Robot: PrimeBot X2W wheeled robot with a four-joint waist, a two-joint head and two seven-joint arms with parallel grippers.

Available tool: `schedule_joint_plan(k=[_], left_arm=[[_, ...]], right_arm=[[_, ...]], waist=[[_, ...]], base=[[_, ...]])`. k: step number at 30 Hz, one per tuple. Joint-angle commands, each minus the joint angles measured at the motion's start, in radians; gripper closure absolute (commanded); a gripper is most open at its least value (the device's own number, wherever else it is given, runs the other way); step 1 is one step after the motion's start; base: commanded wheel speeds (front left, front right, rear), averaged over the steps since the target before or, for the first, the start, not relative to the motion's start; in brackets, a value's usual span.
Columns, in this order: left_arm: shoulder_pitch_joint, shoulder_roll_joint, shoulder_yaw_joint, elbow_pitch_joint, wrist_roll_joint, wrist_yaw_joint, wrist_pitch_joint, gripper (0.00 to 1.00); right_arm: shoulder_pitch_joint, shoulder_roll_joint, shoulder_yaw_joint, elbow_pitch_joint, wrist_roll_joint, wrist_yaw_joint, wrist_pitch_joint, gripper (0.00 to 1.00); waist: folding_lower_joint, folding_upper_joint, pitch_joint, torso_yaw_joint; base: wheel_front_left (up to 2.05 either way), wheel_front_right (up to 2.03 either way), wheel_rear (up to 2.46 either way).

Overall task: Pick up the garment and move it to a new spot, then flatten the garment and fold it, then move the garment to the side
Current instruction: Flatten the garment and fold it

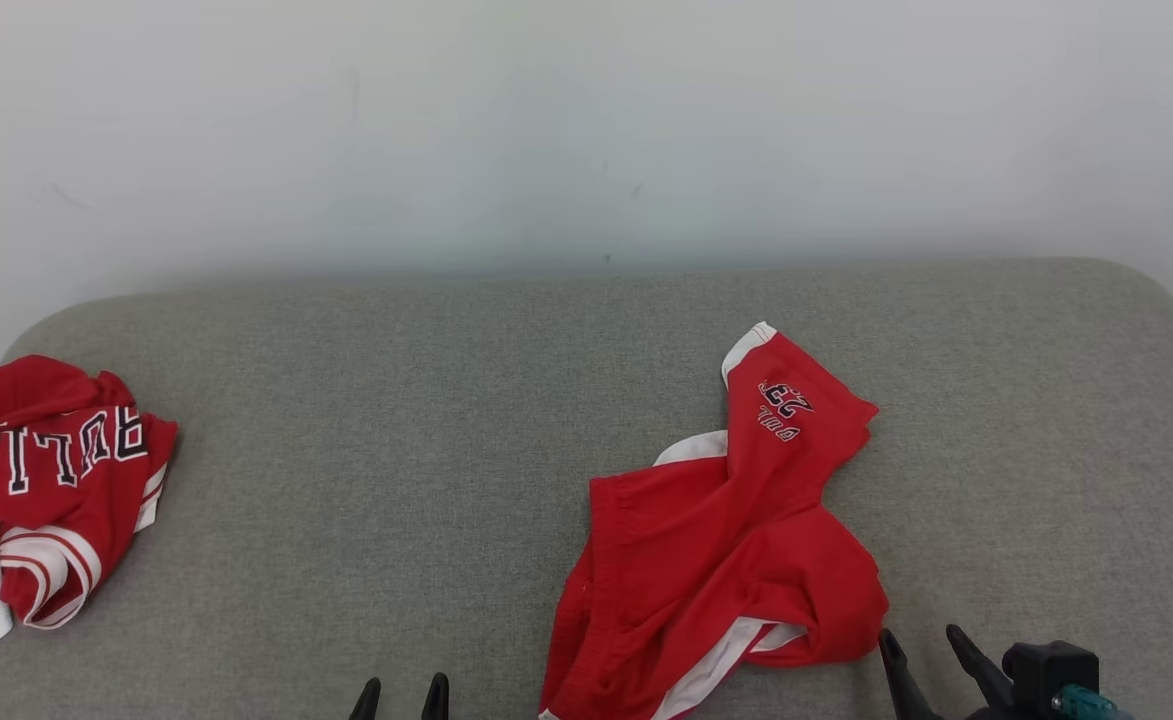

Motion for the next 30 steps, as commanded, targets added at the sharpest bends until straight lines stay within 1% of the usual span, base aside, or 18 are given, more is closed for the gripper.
schedule_joint_plan(k=[1, 6, 12, 16, 23, 24, 25, 26, 27, 28, 30], left_arm=[[-0.01, 0.004, 0.001, -0.006, 0.01, 0.002, -0.004, 0.0], [-0.007, 0.011, 0.007, -0.015, 0.021, 0.002, -0.004, 0.0], [-0.001, 0.014, 0.037, -0.03, 0.052, 0.003, -0.004, 0.0], [0.006, 0.02, 0.064, -0.041, 0.071, 0.003, -0.004, 0.0], [0.013, 0.021, 0.098, -0.053, 0.088, 0.003, -0.004, 0.0], [0.013, 0.021, 0.102, -0.055, 0.088, 0.003, -0.004, 0.0], [0.014, 0.021, 0.104, -0.056, 0.088, 0.003, -0.004, 0.0], [0.014, 0.021, 0.107, -0.058, 0.089, 0.003, -0.004, 0.0], [0.014, 0.02, 0.109, -0.058, 0.089, 0.003, -0.004, 0.0], [0.014, 0.019, 0.111, -0.059, 0.089, 0.003, -0.004, 0.0], [0.015, 0.017, 0.112, -0.06, 0.09, 0.002, -0.004, 0.0]], right_arm=[[-0.022, -0.005, 0.001, 0.013, 0.005, -0.002, 0.019, 0.0], [-0.081, -0.002, -0.021, 0.071, -0.013, -0.002, 0.084, 0.0], [-0.136, 0.008, -0.078, 0.15, -0.078, -0.002, 0.153, 0.0], [-0.157, 0.009, -0.099, 0.19, -0.103, -0.002, 0.179, 0.0], [-0.181, 0.004, -0.101, 0.244, -0.117, -0.002, 0.205, 0.0], [-0.183, 0.005, -0.103, 0.254, -0.119, -0.002, 0.212, 0.03], [-0.184, 0.007, -0.106, 0.262, -0.121, -0.002, 0.22, 0.17], [-0.185, 0.009, -0.107, 0.267, -0.12, -0.002, 0.221, 0.53], [-0.186, 0.01, -0.108, 0.269, -0.119, -0.002, 0.218, 0.74], [-0.187, 0.01, -0.104, 0.269, -0.119, -0.002, 0.212, 1.0], [-0.191, 0.005, -0.112, 0.254, -0.12, -0.002, 0.186, 1.0]], waist=[[0.0, 0.0, 0.004, 0.008], [0.0, 0.0, 0.013, 0.034], [0.0, 0.0, 0.026, 0.081], [0.0, 0.0, 0.041, 0.111], [0.0, 0.0, 0.067, 0.146], [0.0, 0.0, 0.07, 0.152], [0.0, 0.0, 0.073, 0.156], [0.0, 0.0, 0.074, 0.16], [0.0, 0.0, 0.077, 0.163], [0.0, 0.0, 0.078, 0.165], [0.0, 0.0, 0.08, 0.169]], base=[[0.0, 0.0, 0.0], [0.0, 0.0, 0.0], [0.0, 0.0, 0.0], [0.0, 0.0, 0.0], [0.0, 0.0, 0.0], [0.0, 0.0, 0.0], [0.0, 0.0, 0.0], [0.0, 0.0, 0.0], [0.0, 0.0, 0.0], [0.0, 0.0, 0.0], [0.0, 0.0, 0.0]])
